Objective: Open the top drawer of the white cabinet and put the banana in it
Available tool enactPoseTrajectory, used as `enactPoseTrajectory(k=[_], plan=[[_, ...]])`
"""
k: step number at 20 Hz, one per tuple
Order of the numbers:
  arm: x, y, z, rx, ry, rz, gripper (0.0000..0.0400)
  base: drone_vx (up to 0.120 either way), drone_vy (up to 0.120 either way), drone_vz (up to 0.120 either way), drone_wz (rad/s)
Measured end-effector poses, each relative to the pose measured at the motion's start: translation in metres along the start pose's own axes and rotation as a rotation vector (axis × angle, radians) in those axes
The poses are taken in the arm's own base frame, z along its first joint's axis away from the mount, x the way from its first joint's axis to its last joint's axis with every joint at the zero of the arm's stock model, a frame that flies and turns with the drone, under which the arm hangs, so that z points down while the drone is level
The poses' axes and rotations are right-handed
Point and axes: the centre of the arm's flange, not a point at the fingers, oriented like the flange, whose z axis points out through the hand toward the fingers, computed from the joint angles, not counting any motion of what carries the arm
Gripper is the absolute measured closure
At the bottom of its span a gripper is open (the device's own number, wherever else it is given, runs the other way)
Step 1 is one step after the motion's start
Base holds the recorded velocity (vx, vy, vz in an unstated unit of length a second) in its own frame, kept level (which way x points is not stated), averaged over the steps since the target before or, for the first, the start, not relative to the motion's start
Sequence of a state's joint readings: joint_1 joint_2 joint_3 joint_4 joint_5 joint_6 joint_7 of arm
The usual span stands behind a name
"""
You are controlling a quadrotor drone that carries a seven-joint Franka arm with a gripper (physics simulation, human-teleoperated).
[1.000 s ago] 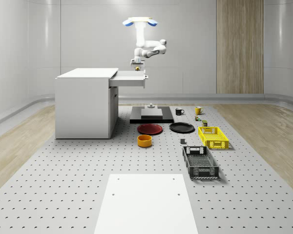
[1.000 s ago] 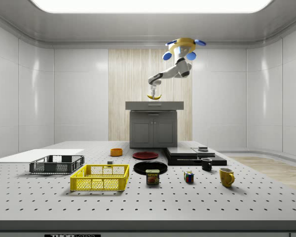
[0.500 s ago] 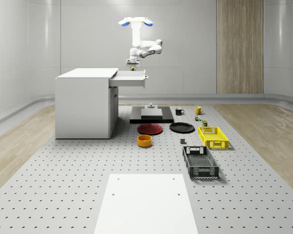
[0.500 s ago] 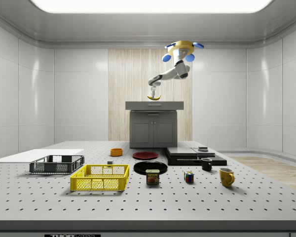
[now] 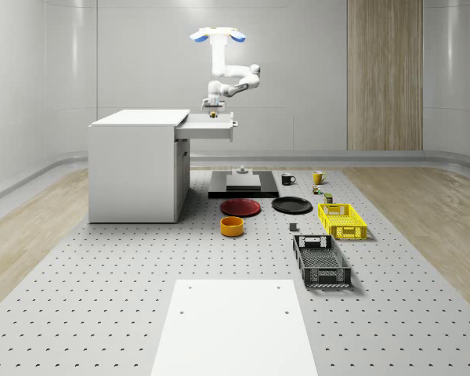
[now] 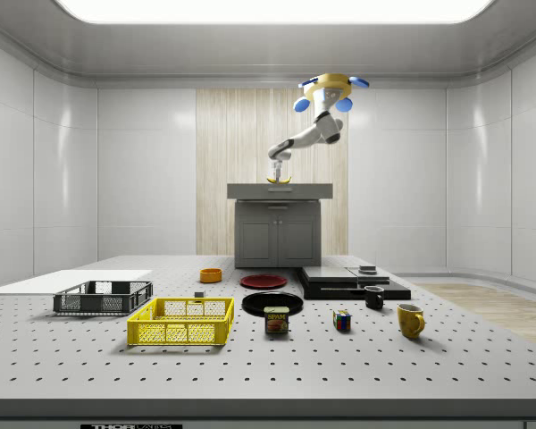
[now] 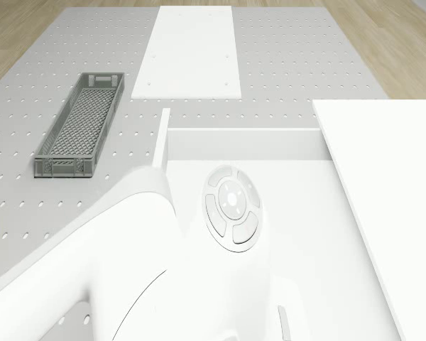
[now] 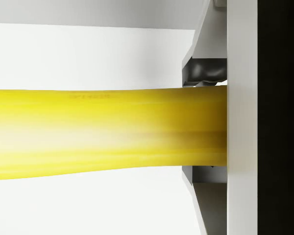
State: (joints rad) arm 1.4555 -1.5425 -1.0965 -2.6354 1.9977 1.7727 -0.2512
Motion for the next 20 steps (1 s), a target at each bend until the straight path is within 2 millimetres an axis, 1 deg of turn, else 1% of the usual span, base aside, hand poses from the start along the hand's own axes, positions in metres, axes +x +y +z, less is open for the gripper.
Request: enactPoseTrajectory(k=[5,14,15,16,18,20], plan=[[0.000,0.000,0.022,0.000,0.000,0.000,0.0210,0.000,0.000,0.000,0.000],[0.000,0.000,0.057,0.000,0.000,0.000,0.0210,0.000,0.000,0.000,0.000],[0.000,0.000,0.060,0.000,0.000,0.000,0.0194,0.000,0.000,0.000,0.000],[0.000,-0.001,0.063,0.001,-0.001,0.005,0.0151,0.000,0.000,0.000,0.000],[0.000,-0.001,0.067,0.003,-0.001,0.015,0.0092,0.000,0.000,0.000,0.000],[0.000,-0.001,0.066,0.004,-0.002,0.022,0.0056,0.000,0.000,0.000,0.000]])
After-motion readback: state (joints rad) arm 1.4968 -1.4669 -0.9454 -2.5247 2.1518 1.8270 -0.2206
